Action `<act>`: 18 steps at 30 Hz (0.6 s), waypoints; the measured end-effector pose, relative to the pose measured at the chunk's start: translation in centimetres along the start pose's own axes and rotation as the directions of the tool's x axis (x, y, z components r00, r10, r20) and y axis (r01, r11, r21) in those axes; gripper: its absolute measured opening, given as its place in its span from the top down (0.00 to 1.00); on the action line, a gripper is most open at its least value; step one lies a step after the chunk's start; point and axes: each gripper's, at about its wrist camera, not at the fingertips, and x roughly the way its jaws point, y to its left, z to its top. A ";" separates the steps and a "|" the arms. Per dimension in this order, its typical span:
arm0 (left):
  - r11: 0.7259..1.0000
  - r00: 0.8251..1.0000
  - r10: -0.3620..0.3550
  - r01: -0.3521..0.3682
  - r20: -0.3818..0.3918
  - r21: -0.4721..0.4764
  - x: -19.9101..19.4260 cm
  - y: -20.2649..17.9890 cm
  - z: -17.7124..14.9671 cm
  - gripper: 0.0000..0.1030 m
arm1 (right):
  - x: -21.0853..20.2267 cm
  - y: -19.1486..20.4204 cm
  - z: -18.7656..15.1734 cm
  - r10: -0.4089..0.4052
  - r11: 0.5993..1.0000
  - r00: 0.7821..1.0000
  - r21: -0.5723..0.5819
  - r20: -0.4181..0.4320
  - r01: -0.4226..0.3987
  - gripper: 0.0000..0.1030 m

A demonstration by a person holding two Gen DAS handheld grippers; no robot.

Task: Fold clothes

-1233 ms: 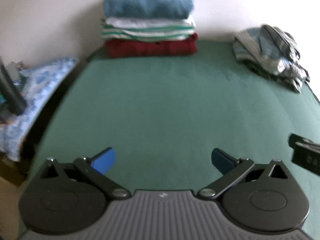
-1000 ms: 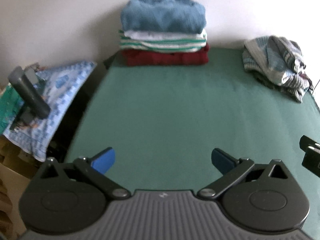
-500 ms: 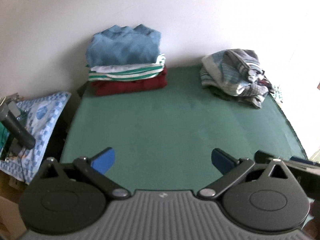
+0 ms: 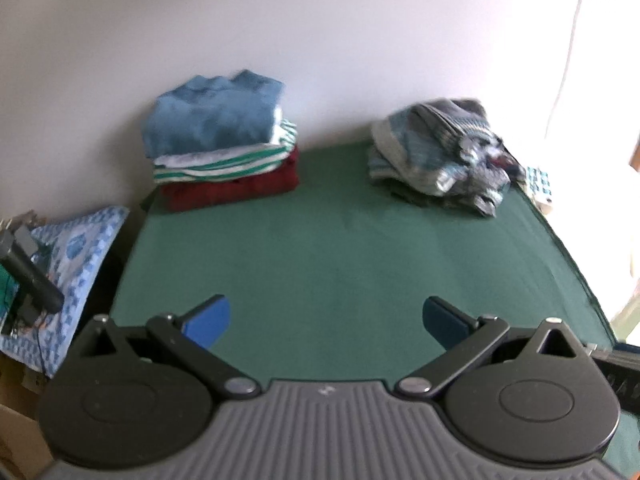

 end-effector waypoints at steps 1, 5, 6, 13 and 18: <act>1.000 1.000 0.009 -0.009 -0.012 0.008 0.0 -0.1 0.3 0.00 | 0.2 -0.3 0.3 -0.008 1.000 1.000 0.009 0.003 0.008 0.17; 0.999 0.998 0.054 -0.054 -0.019 -0.007 -0.2 -1.1 2.5 0.00 | -0.4 -0.8 0.7 -0.044 0.998 0.999 -0.041 0.032 0.045 0.16; 0.998 0.998 0.067 -0.067 -0.017 -0.015 -0.1 -1.5 2.9 0.00 | -0.5 -0.6 0.9 -0.049 0.997 0.998 -0.060 0.035 0.051 0.16; 0.985 0.984 0.174 -0.173 0.047 -0.028 -1.3 -1.2 6.7 0.00 | -0.9 -0.2 2.0 0.065 0.992 0.997 -0.115 0.039 -0.060 0.22; 0.978 0.971 0.208 -0.202 0.119 -0.059 -3.5 -0.2 9.7 0.00 | -3.0 3.0 5.0 0.122 0.981 0.983 -0.166 0.135 -0.099 0.26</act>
